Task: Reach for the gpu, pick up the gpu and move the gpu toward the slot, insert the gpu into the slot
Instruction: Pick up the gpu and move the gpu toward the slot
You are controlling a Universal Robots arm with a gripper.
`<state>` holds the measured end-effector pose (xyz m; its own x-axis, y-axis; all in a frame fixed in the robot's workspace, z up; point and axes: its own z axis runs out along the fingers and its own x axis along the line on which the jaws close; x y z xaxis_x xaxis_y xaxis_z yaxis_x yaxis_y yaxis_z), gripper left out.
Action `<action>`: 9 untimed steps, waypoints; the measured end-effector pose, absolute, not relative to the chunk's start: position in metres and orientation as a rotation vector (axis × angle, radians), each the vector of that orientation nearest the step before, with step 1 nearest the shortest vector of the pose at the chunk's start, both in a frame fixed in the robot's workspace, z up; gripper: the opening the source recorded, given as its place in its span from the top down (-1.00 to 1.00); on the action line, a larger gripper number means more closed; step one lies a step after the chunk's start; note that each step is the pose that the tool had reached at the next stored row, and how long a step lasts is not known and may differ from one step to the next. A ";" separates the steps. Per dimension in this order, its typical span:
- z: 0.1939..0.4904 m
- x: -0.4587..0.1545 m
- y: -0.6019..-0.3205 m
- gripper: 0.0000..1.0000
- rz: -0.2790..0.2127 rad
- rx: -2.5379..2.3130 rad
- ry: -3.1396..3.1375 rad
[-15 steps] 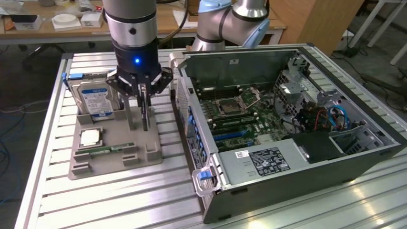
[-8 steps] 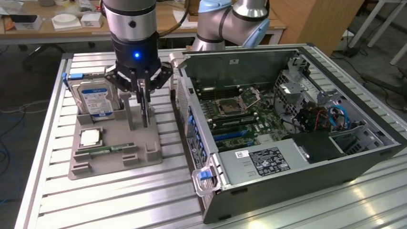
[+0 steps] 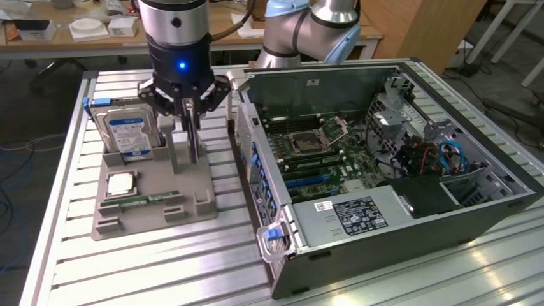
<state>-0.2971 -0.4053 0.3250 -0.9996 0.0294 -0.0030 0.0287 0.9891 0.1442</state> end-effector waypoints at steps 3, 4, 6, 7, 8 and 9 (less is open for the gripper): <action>0.328 -0.297 -0.405 0.48 0.232 0.044 3.128; 0.329 -0.297 -0.405 0.48 0.232 0.043 3.128; 0.332 -0.297 -0.405 0.48 0.231 0.043 3.128; 0.333 -0.297 -0.405 0.48 0.230 0.043 3.128; 0.334 -0.297 -0.405 0.48 0.228 0.043 3.128; 0.335 -0.297 -0.405 0.48 0.220 0.043 3.128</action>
